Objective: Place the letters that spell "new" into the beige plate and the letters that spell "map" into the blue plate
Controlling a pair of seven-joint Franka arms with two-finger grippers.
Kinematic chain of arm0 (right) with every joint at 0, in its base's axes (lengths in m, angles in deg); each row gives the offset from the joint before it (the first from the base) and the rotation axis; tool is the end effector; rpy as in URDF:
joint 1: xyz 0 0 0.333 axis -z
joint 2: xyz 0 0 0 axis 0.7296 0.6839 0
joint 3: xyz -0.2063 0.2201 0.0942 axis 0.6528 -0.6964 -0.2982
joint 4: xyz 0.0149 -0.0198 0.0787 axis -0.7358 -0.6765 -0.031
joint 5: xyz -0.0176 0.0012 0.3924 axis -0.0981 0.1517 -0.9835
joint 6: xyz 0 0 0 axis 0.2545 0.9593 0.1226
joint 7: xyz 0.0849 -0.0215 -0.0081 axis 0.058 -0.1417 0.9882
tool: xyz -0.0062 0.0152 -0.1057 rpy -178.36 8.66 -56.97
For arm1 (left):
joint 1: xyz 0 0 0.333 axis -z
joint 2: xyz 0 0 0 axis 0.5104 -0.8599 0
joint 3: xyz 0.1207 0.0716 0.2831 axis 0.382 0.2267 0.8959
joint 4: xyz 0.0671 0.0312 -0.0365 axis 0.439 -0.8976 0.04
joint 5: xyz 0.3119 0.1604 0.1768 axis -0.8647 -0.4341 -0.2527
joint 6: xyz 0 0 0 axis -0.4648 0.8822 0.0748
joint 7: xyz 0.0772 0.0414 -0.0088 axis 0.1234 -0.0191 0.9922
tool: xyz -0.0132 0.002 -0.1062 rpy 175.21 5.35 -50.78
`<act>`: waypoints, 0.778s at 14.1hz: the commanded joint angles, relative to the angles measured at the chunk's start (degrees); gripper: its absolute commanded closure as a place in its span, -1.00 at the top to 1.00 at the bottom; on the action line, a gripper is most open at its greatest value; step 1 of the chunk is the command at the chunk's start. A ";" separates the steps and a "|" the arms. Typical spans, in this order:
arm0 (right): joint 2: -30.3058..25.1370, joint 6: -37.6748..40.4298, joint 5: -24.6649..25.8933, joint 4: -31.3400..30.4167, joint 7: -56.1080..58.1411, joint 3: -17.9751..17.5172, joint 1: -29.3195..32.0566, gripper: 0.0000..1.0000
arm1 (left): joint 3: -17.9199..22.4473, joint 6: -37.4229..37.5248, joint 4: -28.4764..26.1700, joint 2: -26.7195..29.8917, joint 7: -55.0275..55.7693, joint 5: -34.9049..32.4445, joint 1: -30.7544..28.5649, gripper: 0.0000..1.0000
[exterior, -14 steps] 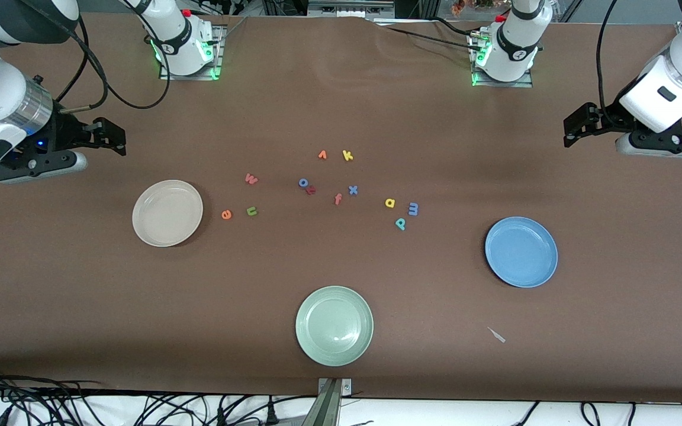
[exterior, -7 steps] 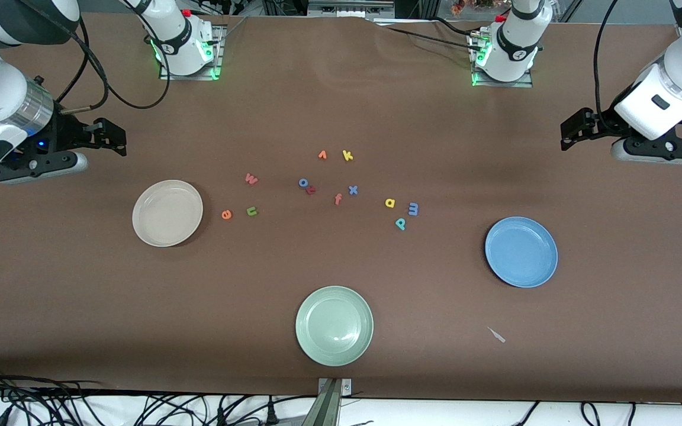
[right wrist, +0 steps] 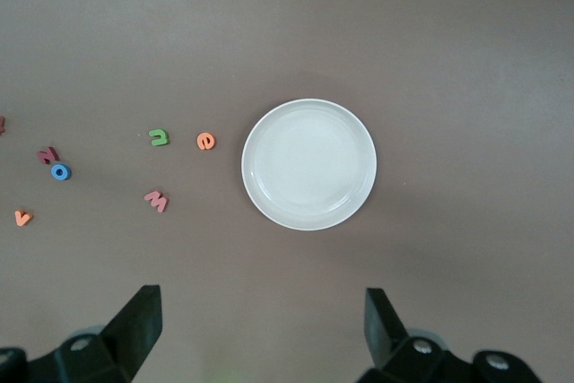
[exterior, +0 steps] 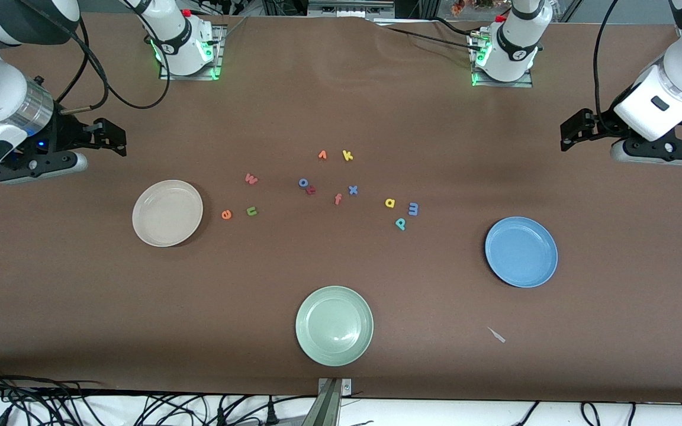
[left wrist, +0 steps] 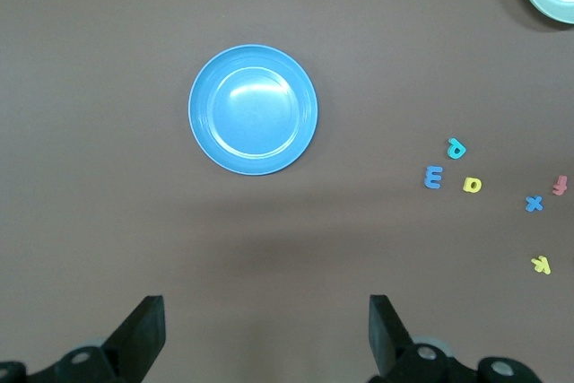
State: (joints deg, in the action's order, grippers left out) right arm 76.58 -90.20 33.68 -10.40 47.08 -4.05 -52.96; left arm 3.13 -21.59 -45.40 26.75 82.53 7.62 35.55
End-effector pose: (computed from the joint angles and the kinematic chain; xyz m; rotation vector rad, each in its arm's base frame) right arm 0.5685 0.0808 0.5624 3.1051 0.3507 -0.1262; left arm 0.5476 -0.0679 0.5930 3.1304 -0.0787 -0.0822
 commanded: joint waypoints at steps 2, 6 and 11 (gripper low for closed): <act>-0.77 -0.76 0.76 -1.00 -0.57 -0.62 0.58 0.99 | -0.07 0.63 1.57 -0.64 0.42 0.24 -0.02 1.00; -0.77 -0.67 0.76 -1.00 -0.57 -0.62 0.58 0.99 | -0.07 0.63 1.57 -0.55 0.16 0.24 -0.02 1.00; -0.77 -0.67 0.67 -1.00 -0.57 -0.62 0.58 0.99 | 0.10 0.89 3.33 -0.99 -0.19 0.32 -0.64 1.00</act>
State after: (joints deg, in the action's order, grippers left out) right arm 76.58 -90.25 33.68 -10.43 47.08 -4.05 -52.96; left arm 3.25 -21.63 -44.02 26.72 82.53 7.62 35.28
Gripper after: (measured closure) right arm 0.000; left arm 0.000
